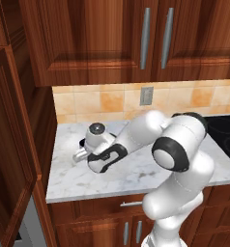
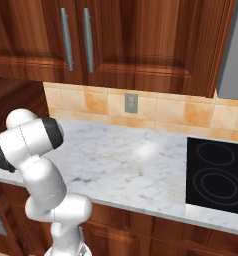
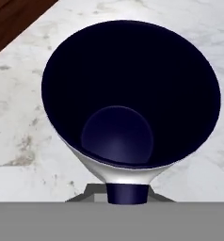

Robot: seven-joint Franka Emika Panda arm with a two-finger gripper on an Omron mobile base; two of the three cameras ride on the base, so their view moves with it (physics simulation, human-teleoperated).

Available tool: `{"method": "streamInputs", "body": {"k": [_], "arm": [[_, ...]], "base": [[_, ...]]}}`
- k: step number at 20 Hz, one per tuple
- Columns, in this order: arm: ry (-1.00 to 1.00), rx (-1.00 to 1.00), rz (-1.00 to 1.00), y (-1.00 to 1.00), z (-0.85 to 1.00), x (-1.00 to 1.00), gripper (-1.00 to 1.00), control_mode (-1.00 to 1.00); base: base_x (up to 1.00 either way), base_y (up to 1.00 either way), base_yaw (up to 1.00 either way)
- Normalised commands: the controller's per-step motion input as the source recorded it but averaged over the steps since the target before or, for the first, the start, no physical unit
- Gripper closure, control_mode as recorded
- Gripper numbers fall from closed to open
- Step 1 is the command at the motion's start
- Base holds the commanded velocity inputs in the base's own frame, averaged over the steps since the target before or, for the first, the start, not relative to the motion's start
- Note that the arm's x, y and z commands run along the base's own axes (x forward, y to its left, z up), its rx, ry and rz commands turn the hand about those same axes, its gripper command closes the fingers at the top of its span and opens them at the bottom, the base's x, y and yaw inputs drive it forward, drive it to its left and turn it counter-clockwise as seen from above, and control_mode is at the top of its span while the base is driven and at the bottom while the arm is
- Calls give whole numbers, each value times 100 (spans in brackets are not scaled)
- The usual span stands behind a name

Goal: Pick the mug on the counter and place it in the cabinet with the handle facing the right, like the mugs already inside.

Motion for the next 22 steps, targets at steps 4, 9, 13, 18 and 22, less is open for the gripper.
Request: {"method": "streamInputs", "body": {"k": [4, 9, 13, 18, 22], "arm": [[1, 5, 0, -23, 52, -62, 100, -100], [17, 3, 2, -23, 76, -50, 100, -100], [18, 2, 4, -21, 74, -47, 100, -100], [4, 11, 13, -22, 11, -33, 100, -100], [-1, -1, 34, -8, 24, -19, 100, -100]], "base": [[0, 0, 0], [0, 0, 0], [0, 0, 0], [0, 0, 0], [0, 0, 0]]}}
